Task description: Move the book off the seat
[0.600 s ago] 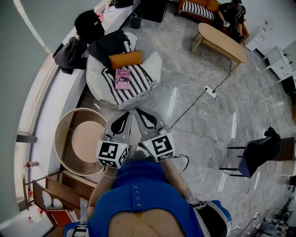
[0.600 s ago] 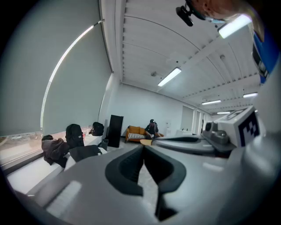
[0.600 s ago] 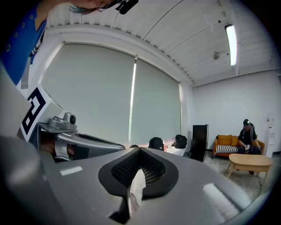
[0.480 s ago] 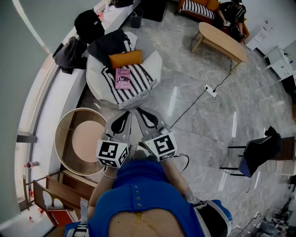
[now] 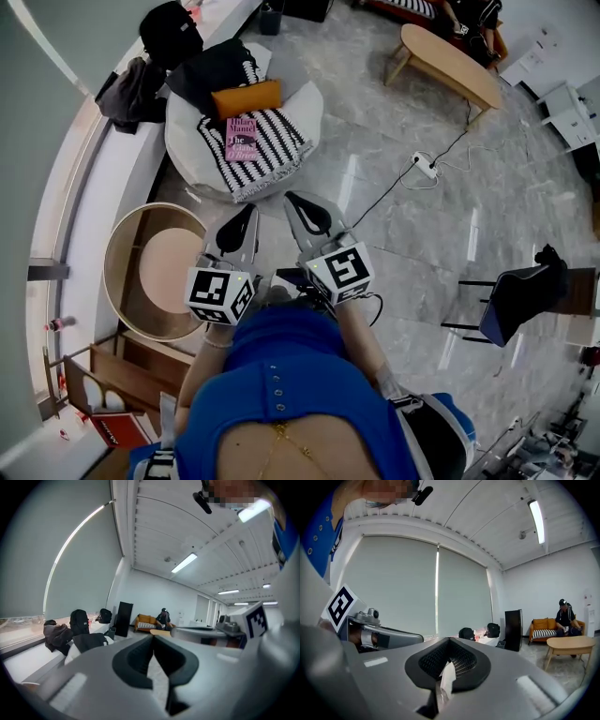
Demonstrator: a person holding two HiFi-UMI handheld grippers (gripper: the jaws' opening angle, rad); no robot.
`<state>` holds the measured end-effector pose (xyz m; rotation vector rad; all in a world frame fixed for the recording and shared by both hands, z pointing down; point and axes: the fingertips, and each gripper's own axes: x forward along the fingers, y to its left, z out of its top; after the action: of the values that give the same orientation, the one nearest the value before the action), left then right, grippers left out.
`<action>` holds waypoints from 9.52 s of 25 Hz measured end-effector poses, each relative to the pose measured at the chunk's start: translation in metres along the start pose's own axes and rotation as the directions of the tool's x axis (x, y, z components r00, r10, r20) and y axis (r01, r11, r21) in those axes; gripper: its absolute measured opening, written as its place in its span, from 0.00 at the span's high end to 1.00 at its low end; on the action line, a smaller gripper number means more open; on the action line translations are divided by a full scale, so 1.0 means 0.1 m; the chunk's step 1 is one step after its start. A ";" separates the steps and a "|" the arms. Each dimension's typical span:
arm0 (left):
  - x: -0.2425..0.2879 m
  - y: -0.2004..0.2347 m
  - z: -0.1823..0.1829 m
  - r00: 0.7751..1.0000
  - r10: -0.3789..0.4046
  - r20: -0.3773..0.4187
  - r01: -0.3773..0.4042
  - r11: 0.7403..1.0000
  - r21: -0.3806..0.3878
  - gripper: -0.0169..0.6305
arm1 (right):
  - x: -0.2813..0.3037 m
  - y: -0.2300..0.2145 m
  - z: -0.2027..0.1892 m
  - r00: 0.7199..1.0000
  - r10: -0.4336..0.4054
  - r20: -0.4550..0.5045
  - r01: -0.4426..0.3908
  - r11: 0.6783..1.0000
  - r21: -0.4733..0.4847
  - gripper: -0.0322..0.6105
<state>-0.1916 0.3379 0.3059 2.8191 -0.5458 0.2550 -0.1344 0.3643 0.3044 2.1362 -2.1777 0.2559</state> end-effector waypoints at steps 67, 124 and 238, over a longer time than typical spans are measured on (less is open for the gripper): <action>3.23 2.57 0.96 0.994 0.111 0.005 -0.110 0.989 -0.096 0.97 | 3.68 -2.01 0.51 0.978 0.202 -0.051 -0.203 0.979 -0.019 0.95; 4.12 3.67 -0.54 0.945 0.134 -0.297 -0.215 0.942 -0.257 0.96 | 4.81 -2.56 -1.23 0.863 0.333 -0.380 -0.326 0.942 0.084 0.95; 3.36 2.70 -0.15 0.873 0.244 -0.421 -0.361 0.905 -0.225 0.71 | 3.57 -2.80 -0.67 0.797 0.305 -0.522 -0.173 0.943 0.285 0.79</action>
<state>0.0099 -0.0144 0.4525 2.2946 -0.8553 0.7080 0.1325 0.0203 0.4495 1.5633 -2.1079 1.0511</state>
